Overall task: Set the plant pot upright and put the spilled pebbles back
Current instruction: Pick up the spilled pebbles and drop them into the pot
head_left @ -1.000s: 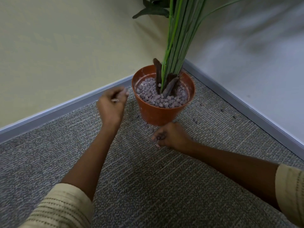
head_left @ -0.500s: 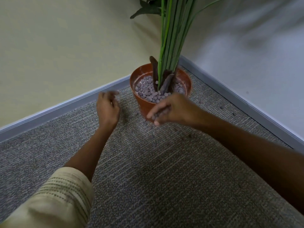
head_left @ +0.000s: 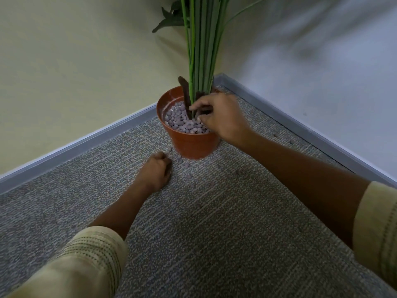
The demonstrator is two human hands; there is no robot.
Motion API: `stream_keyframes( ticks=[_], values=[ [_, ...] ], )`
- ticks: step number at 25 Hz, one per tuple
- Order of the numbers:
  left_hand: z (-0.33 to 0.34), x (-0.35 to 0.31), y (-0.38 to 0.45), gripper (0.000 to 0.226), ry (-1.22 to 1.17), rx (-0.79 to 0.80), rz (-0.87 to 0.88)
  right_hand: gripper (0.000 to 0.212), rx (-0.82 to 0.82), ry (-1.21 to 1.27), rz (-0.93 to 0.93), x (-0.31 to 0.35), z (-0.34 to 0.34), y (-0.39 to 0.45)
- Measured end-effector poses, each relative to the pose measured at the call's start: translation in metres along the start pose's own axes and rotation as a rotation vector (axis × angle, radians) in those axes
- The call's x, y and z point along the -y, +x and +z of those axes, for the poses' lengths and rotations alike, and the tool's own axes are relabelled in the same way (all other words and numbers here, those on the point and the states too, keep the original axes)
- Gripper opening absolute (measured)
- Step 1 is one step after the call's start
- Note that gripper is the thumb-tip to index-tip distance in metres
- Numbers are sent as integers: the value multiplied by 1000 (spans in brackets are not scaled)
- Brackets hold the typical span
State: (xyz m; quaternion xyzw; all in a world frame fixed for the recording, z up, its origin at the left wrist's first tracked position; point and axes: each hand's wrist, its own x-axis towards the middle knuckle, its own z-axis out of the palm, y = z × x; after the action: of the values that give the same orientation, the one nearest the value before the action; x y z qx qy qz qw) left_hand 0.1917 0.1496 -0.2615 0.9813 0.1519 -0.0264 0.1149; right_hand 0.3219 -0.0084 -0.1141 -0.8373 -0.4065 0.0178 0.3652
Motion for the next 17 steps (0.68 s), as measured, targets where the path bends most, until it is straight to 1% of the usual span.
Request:
stream_keyframes(
  ticks=[2, 4, 5, 6, 7, 9, 10, 11, 12, 13, 14, 16, 17],
  values=[
    [3, -3, -7, 26, -51, -48, -15, 20, -77, 2, -72, -4, 2, -9],
    [4, -5, -13, 22, -99, -73, -56, 15, -107, -3, -129, -12, 9, -24],
    [4, -4, -15, 19, -124, -89, -84, 13, -93, -25, -153, -17, 15, -32],
    [3, -4, -17, 16, -169, -120, -118, 12, -44, -79, -166, -24, 23, -42],
    [2, -5, -18, 13, -240, -161, -165, 12, 45, -160, -159, -31, 32, -51],
    [-1, -12, -16, 9, -462, -187, -260, 12, 297, -330, -37, -49, 50, -64],
    [-2, -18, -13, 10, -588, -153, -287, 15, 422, -379, 55, -57, 56, -68],
    [-2, -26, -10, 10, -679, -92, -293, 23, 521, -402, 131, -63, 61, -73],
    [-1, -35, -8, 10, -715, -27, -277, 35, 596, -411, 179, -68, 65, -76],
    [1, -42, -6, 12, -680, 13, -238, 44, 637, -410, 199, -72, 67, -78],
    [4, -47, -5, 13, -592, 19, -186, 46, 636, -397, 191, -74, 70, -80],
    [9, -51, -7, 13, -426, -12, -125, 32, 595, -373, 127, -78, 75, -84],
    [11, -52, -8, 10, -402, -22, -121, 23, 589, -381, 85, -79, 77, -85]
  ],
)
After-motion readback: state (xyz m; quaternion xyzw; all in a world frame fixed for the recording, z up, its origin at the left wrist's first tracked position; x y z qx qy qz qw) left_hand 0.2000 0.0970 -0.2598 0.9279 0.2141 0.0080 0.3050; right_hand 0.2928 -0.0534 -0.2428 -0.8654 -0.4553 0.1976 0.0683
